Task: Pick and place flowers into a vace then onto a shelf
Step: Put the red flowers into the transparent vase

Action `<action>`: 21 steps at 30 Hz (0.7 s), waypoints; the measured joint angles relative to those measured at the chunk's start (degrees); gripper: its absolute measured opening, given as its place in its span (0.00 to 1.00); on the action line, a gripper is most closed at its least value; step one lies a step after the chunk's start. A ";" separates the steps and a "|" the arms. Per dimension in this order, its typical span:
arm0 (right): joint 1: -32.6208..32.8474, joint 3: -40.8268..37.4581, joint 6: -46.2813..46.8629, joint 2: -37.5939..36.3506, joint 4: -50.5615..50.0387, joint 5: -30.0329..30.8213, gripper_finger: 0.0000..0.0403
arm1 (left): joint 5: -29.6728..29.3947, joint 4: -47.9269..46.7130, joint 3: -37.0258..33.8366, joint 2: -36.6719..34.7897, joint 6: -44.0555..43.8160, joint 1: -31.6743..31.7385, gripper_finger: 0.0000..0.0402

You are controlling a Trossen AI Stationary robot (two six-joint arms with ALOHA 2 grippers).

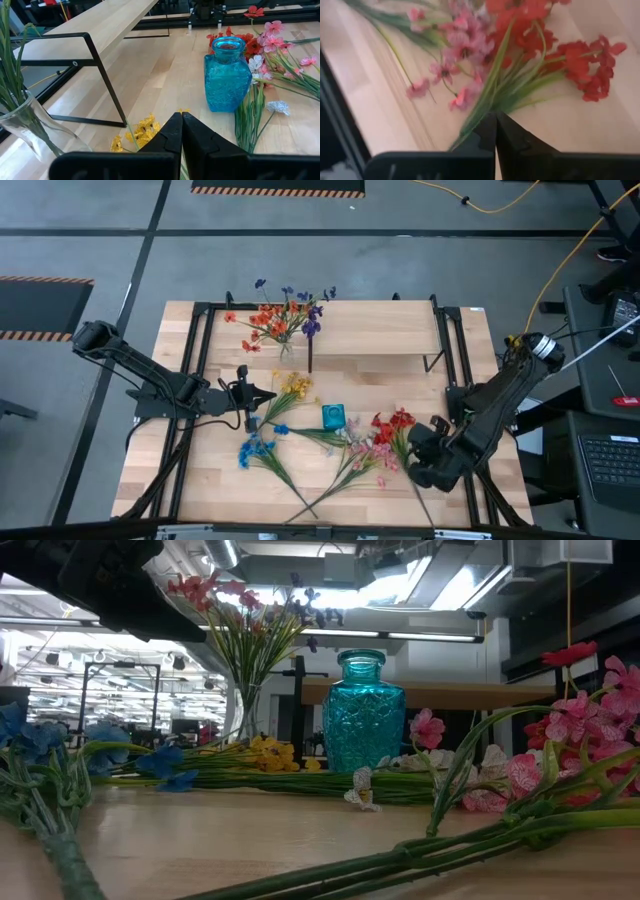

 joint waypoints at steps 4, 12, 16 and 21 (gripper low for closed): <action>-0.61 -3.96 3.66 -2.28 4.76 -0.31 0.01 | 0.00 0.00 0.00 0.00 0.07 0.00 0.01; -1.57 -3.99 4.15 1.55 7.72 -4.24 0.00 | -0.02 0.00 0.00 0.00 0.14 0.00 0.01; -1.57 -3.98 5.42 3.25 9.77 -4.28 0.02 | -0.02 0.00 0.00 0.00 0.14 -0.01 0.02; -1.66 -3.97 5.39 4.92 9.57 -3.77 0.11 | -0.02 0.00 0.00 0.00 0.14 0.00 0.01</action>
